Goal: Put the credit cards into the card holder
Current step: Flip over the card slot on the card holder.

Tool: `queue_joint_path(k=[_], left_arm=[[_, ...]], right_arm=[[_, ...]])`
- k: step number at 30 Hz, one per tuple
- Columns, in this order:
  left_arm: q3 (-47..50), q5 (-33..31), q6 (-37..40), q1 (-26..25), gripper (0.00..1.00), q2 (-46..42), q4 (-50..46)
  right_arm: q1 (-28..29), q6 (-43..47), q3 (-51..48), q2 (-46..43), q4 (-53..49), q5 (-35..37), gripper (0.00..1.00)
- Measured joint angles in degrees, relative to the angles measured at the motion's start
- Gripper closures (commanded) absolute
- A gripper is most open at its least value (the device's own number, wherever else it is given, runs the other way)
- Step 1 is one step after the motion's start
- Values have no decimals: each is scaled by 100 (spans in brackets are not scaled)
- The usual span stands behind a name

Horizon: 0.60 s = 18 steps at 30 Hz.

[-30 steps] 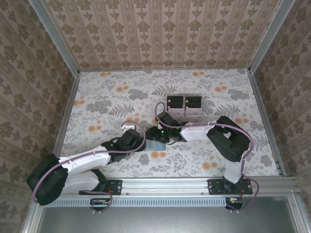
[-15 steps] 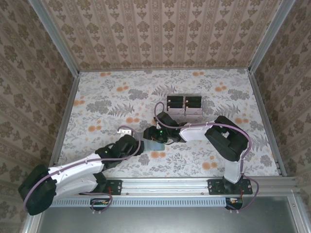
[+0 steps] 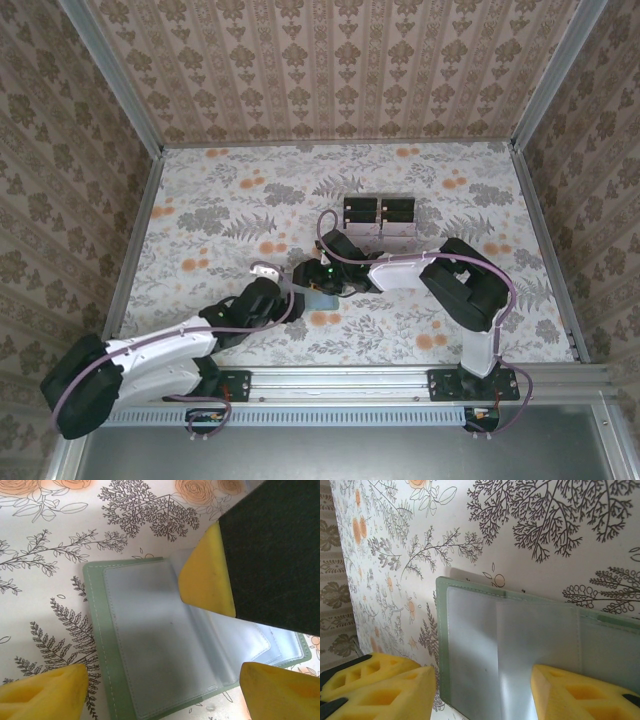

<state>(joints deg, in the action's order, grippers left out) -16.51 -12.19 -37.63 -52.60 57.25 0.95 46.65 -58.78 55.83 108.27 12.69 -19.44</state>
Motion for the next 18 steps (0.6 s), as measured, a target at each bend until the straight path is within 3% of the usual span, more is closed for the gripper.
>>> queue_joint_path(k=[18], left_arm=[[-234,-358,61,-363,18,999,212]], right_arm=[[0,-44,2,24,85,-44,44]])
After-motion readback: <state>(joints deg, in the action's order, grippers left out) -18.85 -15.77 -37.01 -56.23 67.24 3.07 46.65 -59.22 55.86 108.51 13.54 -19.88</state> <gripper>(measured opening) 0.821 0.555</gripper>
